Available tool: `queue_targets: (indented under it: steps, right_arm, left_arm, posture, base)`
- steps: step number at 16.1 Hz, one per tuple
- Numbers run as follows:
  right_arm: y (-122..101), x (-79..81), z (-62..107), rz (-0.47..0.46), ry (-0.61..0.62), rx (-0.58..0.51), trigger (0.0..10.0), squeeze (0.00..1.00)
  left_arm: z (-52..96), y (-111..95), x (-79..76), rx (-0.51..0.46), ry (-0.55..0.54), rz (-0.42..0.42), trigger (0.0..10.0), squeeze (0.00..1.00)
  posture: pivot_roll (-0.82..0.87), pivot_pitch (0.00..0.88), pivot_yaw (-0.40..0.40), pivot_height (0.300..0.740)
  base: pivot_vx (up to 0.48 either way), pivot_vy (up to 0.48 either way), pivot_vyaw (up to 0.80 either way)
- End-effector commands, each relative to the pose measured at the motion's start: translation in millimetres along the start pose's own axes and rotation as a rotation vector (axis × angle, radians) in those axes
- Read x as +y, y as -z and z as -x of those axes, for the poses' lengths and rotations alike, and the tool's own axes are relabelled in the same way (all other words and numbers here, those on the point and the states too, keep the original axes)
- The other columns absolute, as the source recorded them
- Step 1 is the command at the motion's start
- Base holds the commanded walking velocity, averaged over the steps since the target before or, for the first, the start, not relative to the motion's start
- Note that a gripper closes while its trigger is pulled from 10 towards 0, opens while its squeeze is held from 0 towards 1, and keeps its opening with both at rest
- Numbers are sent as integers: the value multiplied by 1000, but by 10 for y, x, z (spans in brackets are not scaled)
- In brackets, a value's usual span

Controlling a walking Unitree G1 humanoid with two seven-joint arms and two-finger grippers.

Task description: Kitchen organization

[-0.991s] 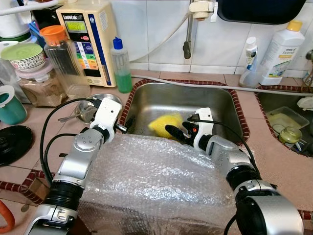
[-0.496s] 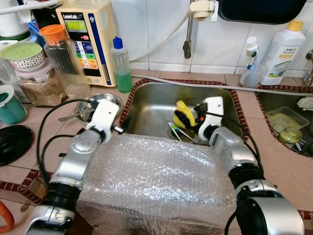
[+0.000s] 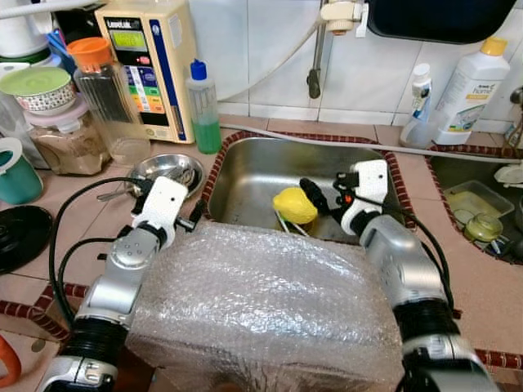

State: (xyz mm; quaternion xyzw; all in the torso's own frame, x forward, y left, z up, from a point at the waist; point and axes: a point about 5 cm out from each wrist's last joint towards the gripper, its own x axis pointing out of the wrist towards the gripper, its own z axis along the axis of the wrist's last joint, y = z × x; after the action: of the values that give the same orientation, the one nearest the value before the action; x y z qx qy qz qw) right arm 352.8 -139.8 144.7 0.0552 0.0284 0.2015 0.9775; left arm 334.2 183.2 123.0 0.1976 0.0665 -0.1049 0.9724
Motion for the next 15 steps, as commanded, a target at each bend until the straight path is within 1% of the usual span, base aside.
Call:
queue_targets:
  steps: [1,2,4,5,6,7,8,9,10,12,13,15]
  right_arm:
    - [-109,78,13,18,-42,-24,10000,0]
    - [-125,104,35,23,-57,-23,10000,0]
    - [-141,261,121,9,-160,4,10000,0]
    - [-139,304,148,31,-179,10,10000,0]
    - [-134,376,188,36,-208,21,10000,0]
    - [-132,430,221,51,-236,30,10000,0]
    - [-143,461,240,37,-259,37,10000,0]
    - [-153,484,259,-2,-291,47,10000,0]
    - [-146,489,286,12,-310,70,10000,0]
    - [-128,483,305,29,-303,85,10000,0]
    - [-120,498,325,23,-304,94,10000,0]
    - [-134,505,333,-8,-295,73,10000,0]
  left_arm:
    - [12,70,22,27,-10,-7,10000,0]
    - [12,90,13,36,-4,-8,10000,0]
    - [12,139,-11,64,15,-3,10000,0]
    - [13,144,-17,65,19,-3,9373,0]
    - [12,160,-19,67,19,-2,3647,0]
    - [9,175,-23,70,19,-1,0,0]
    - [3,184,-28,73,19,0,0,0]
    - [-1,188,-35,74,18,2,0,0]
    - [-7,191,-41,76,17,3,0,0]
    - [-12,196,-45,78,16,3,0,0]
    - [-14,205,-38,81,12,0,0,0]
    - [-16,208,-24,82,4,-2,0,0]
  posture:
    - [75,0,25,740]
    - [75,0,26,740]
    - [72,0,26,740]
    - [69,0,27,740]
    - [69,0,27,740]
    - [66,0,27,740]
    - [66,0,27,740]
    - [63,0,27,740]
    - [63,0,27,740]
    - [58,0,29,740]
    - [58,0,29,740]
    - [58,0,29,740]
  base:
    - [0,0,0]
    - [0,0,0]
    - [0,0,0]
    - [0,0,0]
    - [0,0,0]
    - [0,0,0]
    - [0,0,0]
    - [0,0,0]
    - [0,0,0]
    - [0,0,0]
    - [0,0,0]
    - [0,0,0]
